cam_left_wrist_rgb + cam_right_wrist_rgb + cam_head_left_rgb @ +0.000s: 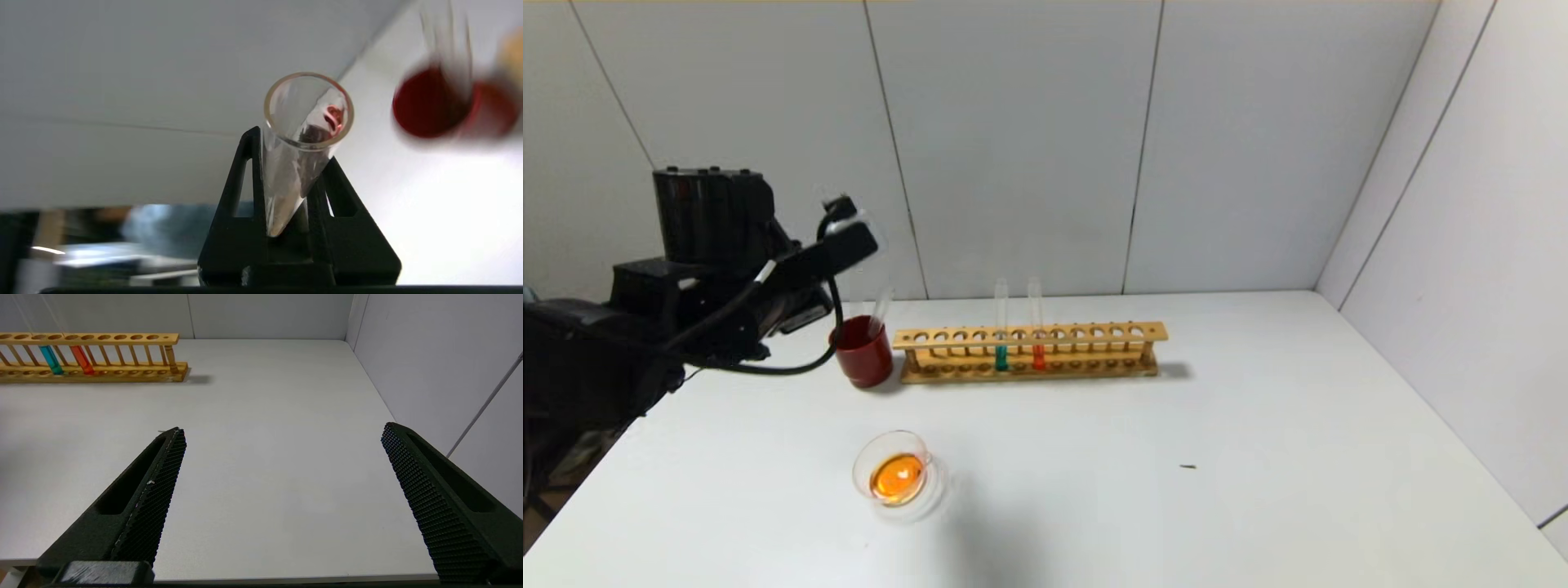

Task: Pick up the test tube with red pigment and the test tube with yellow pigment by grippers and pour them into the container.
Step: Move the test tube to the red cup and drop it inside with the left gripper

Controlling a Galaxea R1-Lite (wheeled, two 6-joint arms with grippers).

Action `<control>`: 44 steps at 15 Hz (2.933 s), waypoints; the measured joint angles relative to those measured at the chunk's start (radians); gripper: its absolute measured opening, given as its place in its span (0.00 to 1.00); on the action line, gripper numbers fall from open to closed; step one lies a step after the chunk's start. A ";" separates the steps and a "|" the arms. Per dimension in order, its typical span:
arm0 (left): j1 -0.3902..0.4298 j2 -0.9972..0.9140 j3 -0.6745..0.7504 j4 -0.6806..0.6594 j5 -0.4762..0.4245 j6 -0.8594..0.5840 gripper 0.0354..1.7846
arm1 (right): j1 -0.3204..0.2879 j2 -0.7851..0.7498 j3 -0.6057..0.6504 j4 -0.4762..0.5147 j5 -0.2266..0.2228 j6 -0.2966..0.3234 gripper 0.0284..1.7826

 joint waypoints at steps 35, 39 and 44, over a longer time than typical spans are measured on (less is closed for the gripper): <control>0.177 0.394 -0.070 -0.181 -0.327 -0.942 0.17 | 0.000 0.000 0.000 0.000 0.000 0.000 0.98; 0.177 0.400 -0.069 -0.183 -0.327 -0.942 0.19 | 0.000 0.000 0.000 0.000 0.000 0.000 0.98; 0.177 0.396 -0.074 -0.183 -0.326 -0.941 0.48 | 0.000 0.000 0.000 0.000 0.000 0.000 0.98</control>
